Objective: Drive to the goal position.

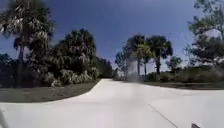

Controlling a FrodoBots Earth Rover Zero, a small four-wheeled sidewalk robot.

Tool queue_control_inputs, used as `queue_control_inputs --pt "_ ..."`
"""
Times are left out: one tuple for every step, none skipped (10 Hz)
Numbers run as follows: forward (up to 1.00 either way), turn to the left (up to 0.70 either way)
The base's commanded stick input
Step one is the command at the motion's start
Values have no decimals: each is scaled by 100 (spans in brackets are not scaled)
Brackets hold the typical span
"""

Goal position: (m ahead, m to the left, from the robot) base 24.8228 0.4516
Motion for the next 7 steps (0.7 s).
queue_control_inputs --pt "70 0" --pt "70 0" --pt "70 0" --pt "70 0" --pt "70 0" --pt "70 0" --pt "70 0"
